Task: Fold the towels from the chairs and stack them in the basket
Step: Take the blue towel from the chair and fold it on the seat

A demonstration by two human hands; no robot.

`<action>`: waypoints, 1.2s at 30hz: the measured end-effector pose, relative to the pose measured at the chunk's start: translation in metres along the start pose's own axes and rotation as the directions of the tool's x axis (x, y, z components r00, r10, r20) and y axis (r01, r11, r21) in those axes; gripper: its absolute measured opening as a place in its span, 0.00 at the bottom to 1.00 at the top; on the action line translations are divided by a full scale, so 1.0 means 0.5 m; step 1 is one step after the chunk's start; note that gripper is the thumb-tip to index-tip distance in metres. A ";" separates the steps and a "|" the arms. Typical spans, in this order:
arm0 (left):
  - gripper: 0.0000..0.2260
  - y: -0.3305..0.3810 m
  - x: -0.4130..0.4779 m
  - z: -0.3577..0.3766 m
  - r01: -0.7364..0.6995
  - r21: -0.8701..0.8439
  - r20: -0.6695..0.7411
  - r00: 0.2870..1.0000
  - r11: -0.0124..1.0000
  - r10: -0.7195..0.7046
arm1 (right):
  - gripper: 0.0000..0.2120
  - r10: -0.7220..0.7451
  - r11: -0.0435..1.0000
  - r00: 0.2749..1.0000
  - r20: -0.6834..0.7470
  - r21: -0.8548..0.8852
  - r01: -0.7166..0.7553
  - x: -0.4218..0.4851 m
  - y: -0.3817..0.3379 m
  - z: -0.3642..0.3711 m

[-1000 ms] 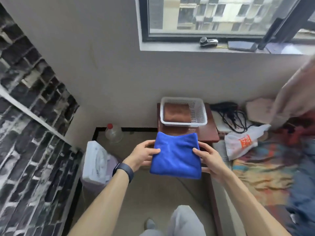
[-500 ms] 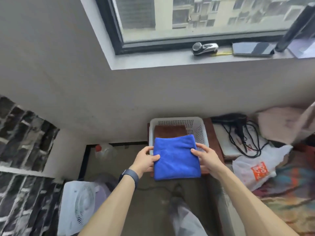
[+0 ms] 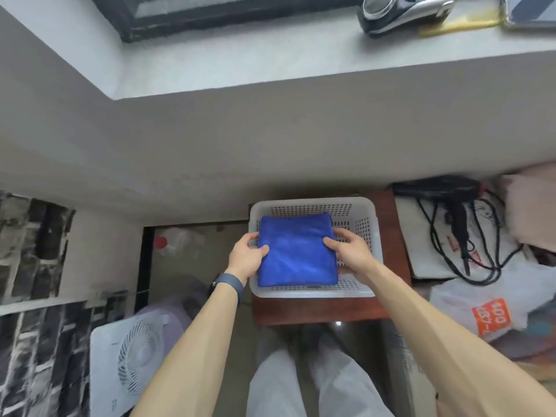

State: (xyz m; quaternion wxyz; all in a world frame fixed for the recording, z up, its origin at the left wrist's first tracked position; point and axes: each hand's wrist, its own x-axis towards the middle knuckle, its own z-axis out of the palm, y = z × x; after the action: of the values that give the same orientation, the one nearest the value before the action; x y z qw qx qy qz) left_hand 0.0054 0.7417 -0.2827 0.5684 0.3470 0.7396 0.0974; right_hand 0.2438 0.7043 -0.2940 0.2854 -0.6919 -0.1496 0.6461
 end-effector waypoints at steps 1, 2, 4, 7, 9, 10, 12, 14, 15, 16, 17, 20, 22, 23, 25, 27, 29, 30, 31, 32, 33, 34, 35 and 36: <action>0.17 0.005 0.003 0.002 -0.020 0.054 -0.013 1.000 0.998 0.020 | 0.14 0.004 1.000 1.000 -0.009 -0.004 -0.004 0.008 0.002 0.001; 0.18 0.008 0.007 0.002 -0.034 0.116 -0.033 0.999 0.993 0.038 | 0.14 0.002 1.000 1.000 -0.017 -0.007 -0.002 0.016 0.006 0.002; 0.20 0.012 0.008 0.003 -0.057 0.197 -0.053 0.996 0.979 0.069 | 0.13 -0.009 1.000 0.999 -0.033 0.008 0.009 0.024 0.016 0.001; 0.22 0.012 0.007 0.005 -0.079 0.279 -0.048 0.994 0.957 0.096 | 0.12 -0.026 0.999 0.998 -0.051 0.023 0.027 0.028 0.028 -0.002; 0.23 0.010 0.006 0.007 -0.105 0.365 -0.026 0.992 0.925 0.123 | 0.12 -0.043 0.999 0.996 -0.080 0.004 0.043 0.031 0.034 0.001; 0.23 0.009 0.005 0.008 -0.117 0.405 -0.017 0.991 0.907 0.136 | 0.13 -0.049 0.999 0.994 -0.099 -0.010 0.048 0.034 0.038 0.004; 0.25 0.008 0.003 0.012 -0.142 0.504 -0.004 0.986 0.852 0.167 | 0.15 -0.066 0.996 0.987 -0.147 -0.074 0.056 0.036 0.046 0.011; 0.27 0.005 -0.003 0.015 -0.178 0.620 -0.039 0.965 0.764 0.257 | 0.19 -0.148 0.976 0.961 -0.233 -0.193 0.103 0.030 0.052 0.021; 0.27 0.003 -0.012 0.018 -0.221 0.678 -0.063 0.933 0.701 0.355 | 0.20 -0.231 0.950 0.929 -0.290 -0.273 0.151 0.023 0.056 0.027; 0.28 -0.001 -0.017 0.022 -0.290 0.740 -0.060 0.870 0.606 0.489 | 0.21 -0.361 0.899 0.868 -0.339 -0.375 0.228 0.014 0.060 0.034; 0.29 -0.006 -0.019 0.026 -0.359 0.801 -0.010 0.792 0.479 0.610 | 0.21 -0.527 0.803 0.779 -0.341 -0.500 0.324 0.004 0.064 0.043; 0.31 -0.032 0.006 0.034 -0.474 0.863 0.233 0.679 0.174 0.696 | 0.25 -0.800 0.372 0.599 -0.049 -0.823 0.430 0.005 0.082 0.082; 0.31 -0.046 0.033 0.035 -0.473 0.871 0.288 0.708 0.130 0.645 | 0.30 -0.722 0.235 0.687 0.087 -0.902 0.361 0.031 0.092 0.105; 0.32 -0.051 0.045 0.037 -0.458 0.879 0.290 0.734 0.131 0.614 | 0.31 -0.666 0.222 0.741 0.087 -0.925 0.308 0.048 0.095 0.108; 0.32 -0.058 0.067 0.045 -0.448 0.883 0.297 0.764 0.140 0.572 | 0.33 -0.610 0.207 0.790 0.060 -0.950 0.233 0.081 0.110 0.100; 0.33 -0.066 0.086 0.059 -0.465 0.877 0.328 0.759 0.117 0.563 | 0.34 -0.601 0.195 0.799 0.042 -0.961 0.197 0.102 0.128 0.085; 0.33 -0.077 0.101 0.070 -0.475 0.874 0.343 0.753 0.104 0.562 | 0.35 -0.599 0.194 0.800 0.024 -0.966 0.174 0.111 0.136 0.083; 0.33 -0.084 0.108 0.074 -0.469 0.878 0.334 0.747 0.099 0.574 | 0.35 -0.607 0.190 0.795 0.016 -0.968 0.165 0.114 0.139 0.087; 0.33 -0.089 0.115 0.075 -0.457 0.885 0.323 0.744 0.092 0.585 | 0.35 -0.617 0.185 0.787 0.010 -0.970 0.157 0.119 0.142 0.092; 0.33 -0.093 0.122 0.076 -0.442 0.893 0.312 0.743 0.084 0.593 | 0.35 -0.621 0.187 0.784 0.005 -0.970 0.154 0.124 0.142 0.098; 0.33 -0.092 0.126 0.076 -0.429 0.900 0.304 0.741 0.075 0.598 | 0.35 -0.618 0.195 0.786 0.005 -0.968 0.159 0.129 0.138 0.102; 0.33 -0.091 0.129 0.075 -0.418 0.906 0.297 0.742 0.067 0.601 | 0.35 -0.612 0.206 0.791 0.008 -0.964 0.169 0.135 0.136 0.104; 0.33 -0.091 0.129 0.075 -0.410 0.910 0.298 0.749 0.061 0.592 | 0.35 -0.604 0.212 0.797 0.012 -0.961 0.176 0.138 0.136 0.106; 0.33 -0.089 0.128 0.076 -0.407 0.912 0.305 0.757 0.053 0.577 | 0.35 -0.599 0.211 0.801 0.013 -0.962 0.174 0.139 0.138 0.106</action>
State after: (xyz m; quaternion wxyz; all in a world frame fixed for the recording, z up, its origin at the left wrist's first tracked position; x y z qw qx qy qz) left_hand 0.0148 0.7392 -0.3689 0.1171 0.8355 0.5144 -0.1533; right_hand 0.1889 0.7003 -0.3911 0.0116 -0.7682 -0.6077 0.2012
